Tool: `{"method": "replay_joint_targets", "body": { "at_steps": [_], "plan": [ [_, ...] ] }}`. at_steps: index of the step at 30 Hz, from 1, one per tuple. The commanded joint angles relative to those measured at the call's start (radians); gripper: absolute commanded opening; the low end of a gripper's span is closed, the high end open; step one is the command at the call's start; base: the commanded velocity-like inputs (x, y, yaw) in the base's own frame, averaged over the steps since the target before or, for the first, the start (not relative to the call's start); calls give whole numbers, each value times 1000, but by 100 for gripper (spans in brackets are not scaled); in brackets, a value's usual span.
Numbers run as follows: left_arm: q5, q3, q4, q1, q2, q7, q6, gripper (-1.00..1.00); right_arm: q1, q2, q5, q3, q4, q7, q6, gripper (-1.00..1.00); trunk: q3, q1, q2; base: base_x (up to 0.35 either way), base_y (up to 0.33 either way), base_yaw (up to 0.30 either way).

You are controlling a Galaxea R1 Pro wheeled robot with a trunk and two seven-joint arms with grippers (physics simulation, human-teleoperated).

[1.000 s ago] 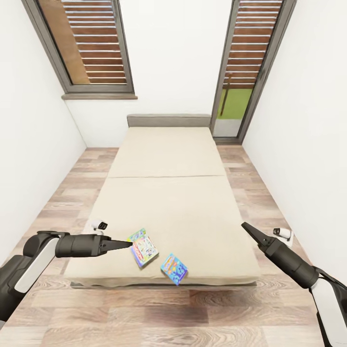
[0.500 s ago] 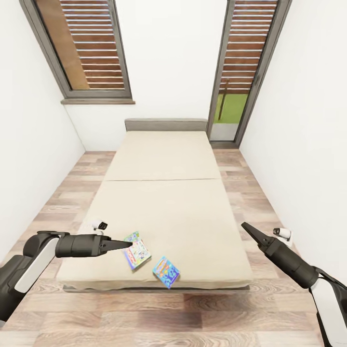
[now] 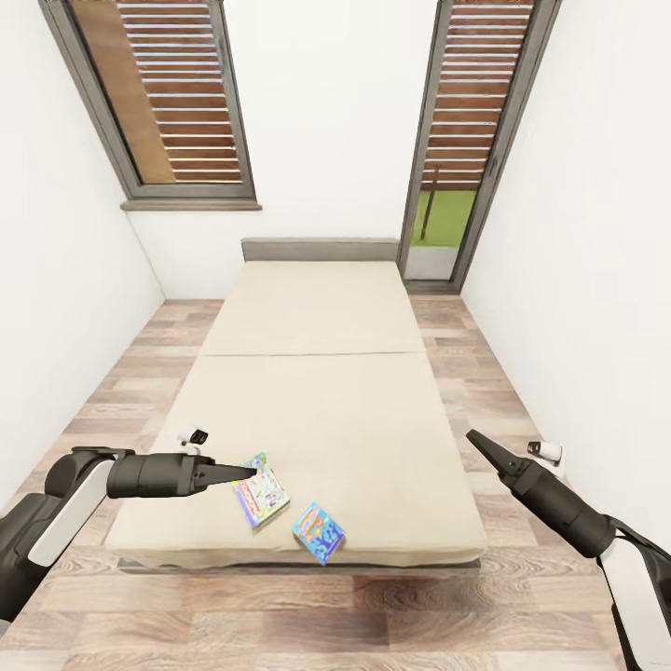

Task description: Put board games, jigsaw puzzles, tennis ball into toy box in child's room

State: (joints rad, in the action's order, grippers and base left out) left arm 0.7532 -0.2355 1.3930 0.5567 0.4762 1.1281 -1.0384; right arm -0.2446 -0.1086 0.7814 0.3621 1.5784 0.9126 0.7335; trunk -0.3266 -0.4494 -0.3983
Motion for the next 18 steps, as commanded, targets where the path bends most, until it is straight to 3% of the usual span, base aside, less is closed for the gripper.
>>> {"method": "replay_joint_targets", "body": {
  "at_steps": [1, 18],
  "plan": [
    [2, -2, 0, 1, 1, 2, -5, 100, 0, 0, 3, 1, 0, 1, 6, 100, 0, -1, -2, 0, -1, 0],
    [0, -1, 0, 2, 1, 1, -5, 100, -1, 27, 2, 1, 0, 1, 6, 100, 28, -1, -2, 0, 0, 0]
  ]
}}
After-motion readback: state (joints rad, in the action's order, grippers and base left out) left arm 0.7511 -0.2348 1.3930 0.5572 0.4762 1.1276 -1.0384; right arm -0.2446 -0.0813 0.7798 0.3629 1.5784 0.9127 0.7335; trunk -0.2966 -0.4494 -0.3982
